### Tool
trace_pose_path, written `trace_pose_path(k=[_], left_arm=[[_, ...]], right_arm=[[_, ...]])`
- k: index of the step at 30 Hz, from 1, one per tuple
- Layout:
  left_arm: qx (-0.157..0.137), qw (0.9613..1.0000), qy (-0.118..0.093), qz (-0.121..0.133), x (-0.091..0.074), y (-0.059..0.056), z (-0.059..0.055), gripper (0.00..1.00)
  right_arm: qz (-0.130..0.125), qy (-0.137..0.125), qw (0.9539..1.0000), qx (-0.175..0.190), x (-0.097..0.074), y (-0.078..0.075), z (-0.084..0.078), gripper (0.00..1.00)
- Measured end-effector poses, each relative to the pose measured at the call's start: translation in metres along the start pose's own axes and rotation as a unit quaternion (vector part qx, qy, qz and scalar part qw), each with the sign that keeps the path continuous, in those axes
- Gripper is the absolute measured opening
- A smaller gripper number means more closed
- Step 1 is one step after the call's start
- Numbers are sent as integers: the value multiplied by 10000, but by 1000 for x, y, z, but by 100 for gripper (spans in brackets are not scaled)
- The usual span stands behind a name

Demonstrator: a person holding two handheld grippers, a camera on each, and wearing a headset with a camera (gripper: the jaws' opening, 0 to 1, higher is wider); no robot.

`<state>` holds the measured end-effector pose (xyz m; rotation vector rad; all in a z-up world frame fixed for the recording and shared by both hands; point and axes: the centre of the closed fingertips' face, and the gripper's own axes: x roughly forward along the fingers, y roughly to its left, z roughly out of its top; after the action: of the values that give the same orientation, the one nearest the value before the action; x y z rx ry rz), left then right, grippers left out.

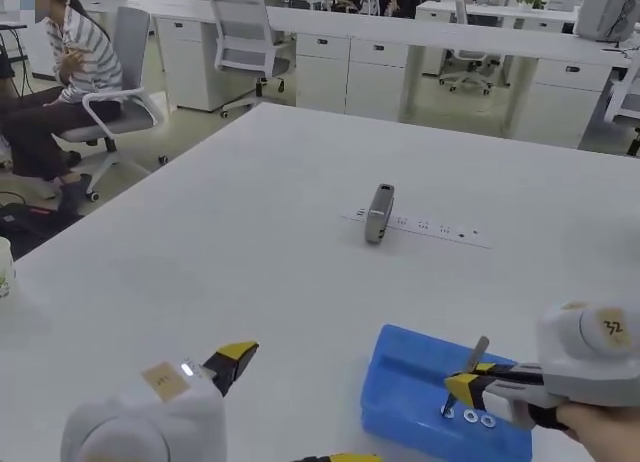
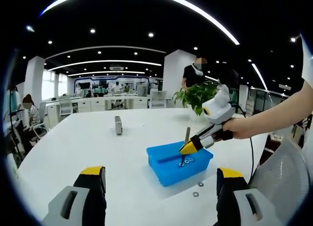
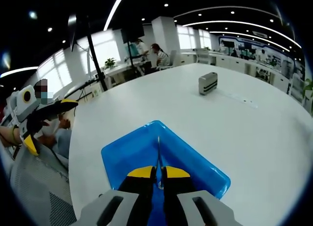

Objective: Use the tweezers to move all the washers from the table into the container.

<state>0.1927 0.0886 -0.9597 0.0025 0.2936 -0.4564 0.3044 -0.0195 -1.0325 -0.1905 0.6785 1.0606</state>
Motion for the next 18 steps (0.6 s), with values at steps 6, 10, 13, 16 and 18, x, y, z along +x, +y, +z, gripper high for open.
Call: trace_pose_path(k=[6,10,13,16,18], left_arm=[[-10,10000,-21,14,0,1,1,96],[-15,10000,-12,19,0,1,0,96],[-14,10000,-24,32,-1,1,1,96],[-33,10000,-25,36,-1,2,1,96],[-24,10000,-22,35,0,2,1,96]], right_arm=[[8,-44,10000,19,-1,1,0,4],[37,-86,10000,19,-4,2,1,4],[19,-166,9998,46,-7,2,5,4],[15,-248,9997,50,-9,3,10,4],[8,-290,9996,61,-10,4,13,4]])
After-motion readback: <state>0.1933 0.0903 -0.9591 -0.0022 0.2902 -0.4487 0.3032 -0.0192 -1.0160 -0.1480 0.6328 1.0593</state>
